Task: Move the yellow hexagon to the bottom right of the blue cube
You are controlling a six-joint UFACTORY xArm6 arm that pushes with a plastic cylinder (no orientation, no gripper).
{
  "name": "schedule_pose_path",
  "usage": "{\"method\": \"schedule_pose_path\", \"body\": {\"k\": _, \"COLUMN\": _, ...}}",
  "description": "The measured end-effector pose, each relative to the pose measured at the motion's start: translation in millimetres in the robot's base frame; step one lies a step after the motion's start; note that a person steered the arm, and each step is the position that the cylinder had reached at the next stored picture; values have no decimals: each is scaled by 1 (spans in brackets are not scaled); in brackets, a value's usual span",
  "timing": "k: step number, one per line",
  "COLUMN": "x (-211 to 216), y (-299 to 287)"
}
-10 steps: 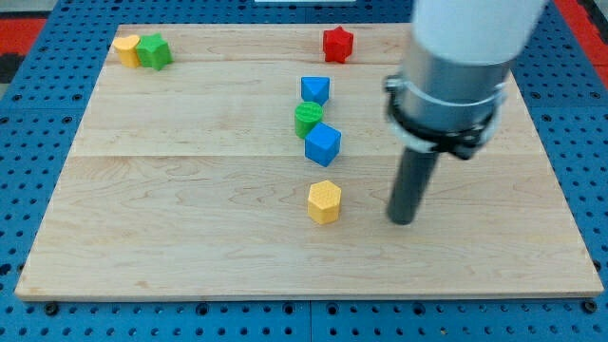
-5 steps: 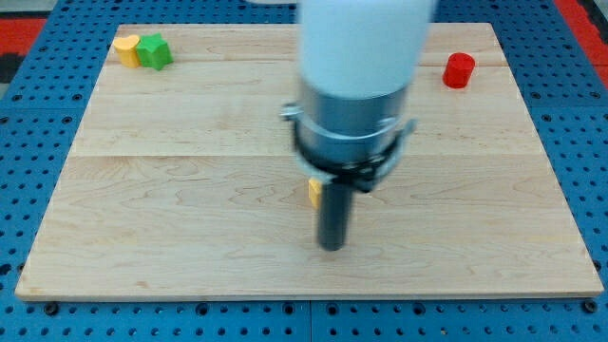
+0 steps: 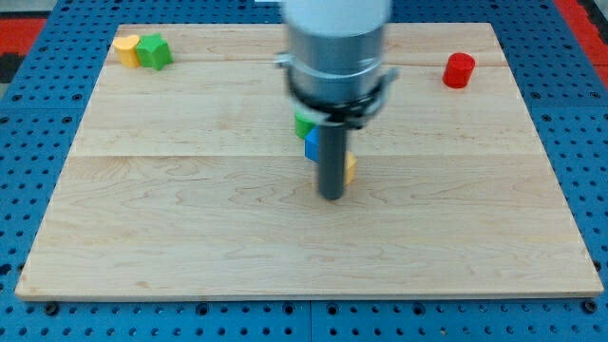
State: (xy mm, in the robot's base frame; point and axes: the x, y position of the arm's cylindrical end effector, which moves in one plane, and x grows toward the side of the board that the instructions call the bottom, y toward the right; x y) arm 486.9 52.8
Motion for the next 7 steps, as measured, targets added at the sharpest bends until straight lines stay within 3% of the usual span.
{"method": "schedule_pose_path", "body": {"k": 2, "x": -3, "y": 40}}
{"method": "schedule_pose_path", "body": {"k": 3, "x": -3, "y": 106}}
{"method": "schedule_pose_path", "body": {"k": 4, "x": -67, "y": 141}}
{"method": "schedule_pose_path", "body": {"k": 5, "x": -105, "y": 89}}
{"method": "schedule_pose_path", "body": {"k": 7, "x": -98, "y": 42}}
